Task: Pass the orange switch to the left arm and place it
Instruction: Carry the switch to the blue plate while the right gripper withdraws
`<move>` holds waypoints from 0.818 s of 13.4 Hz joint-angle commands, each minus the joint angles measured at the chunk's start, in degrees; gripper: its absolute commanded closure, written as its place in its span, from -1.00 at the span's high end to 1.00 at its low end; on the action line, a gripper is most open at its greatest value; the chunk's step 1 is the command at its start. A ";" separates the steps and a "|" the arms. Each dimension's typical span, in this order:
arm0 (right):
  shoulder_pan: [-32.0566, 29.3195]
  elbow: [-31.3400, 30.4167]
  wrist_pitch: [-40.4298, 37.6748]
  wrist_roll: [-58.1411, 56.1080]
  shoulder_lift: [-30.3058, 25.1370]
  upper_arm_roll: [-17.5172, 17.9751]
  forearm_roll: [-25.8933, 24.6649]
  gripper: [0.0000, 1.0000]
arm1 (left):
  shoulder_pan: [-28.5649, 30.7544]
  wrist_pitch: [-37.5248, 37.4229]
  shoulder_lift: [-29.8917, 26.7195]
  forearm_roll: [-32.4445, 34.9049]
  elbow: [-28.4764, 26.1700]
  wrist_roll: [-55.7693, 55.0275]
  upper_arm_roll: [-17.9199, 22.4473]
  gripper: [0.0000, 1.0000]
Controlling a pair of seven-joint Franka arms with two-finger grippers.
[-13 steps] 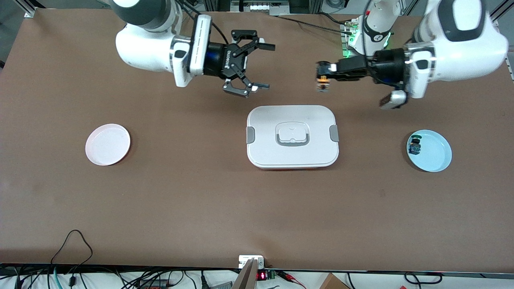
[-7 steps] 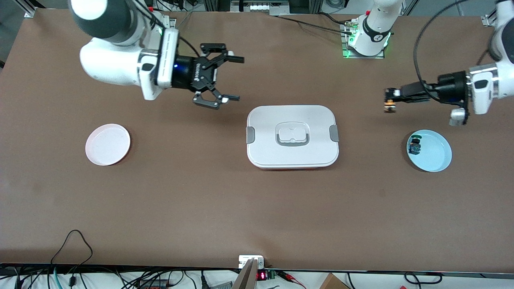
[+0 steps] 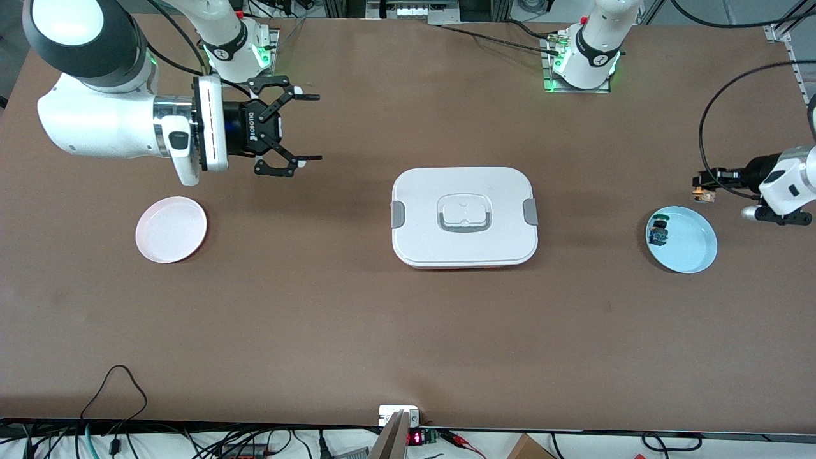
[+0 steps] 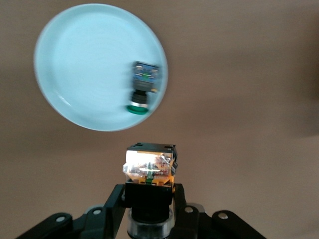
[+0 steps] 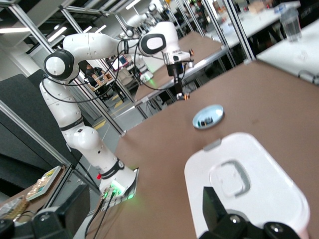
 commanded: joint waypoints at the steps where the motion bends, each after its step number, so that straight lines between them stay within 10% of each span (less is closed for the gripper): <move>1: -2.04 -0.50 -1.06 11.73 -0.99 -1.06 -7.68 1.00 | -0.11 4.74 7.88 12.84 2.14 -6.68 -0.91 -1.00; 11: -2.75 2.49 7.39 60.52 1.65 -1.76 -62.05 1.00 | -3.37 10.03 21.51 33.44 6.80 -25.70 -1.00 -1.00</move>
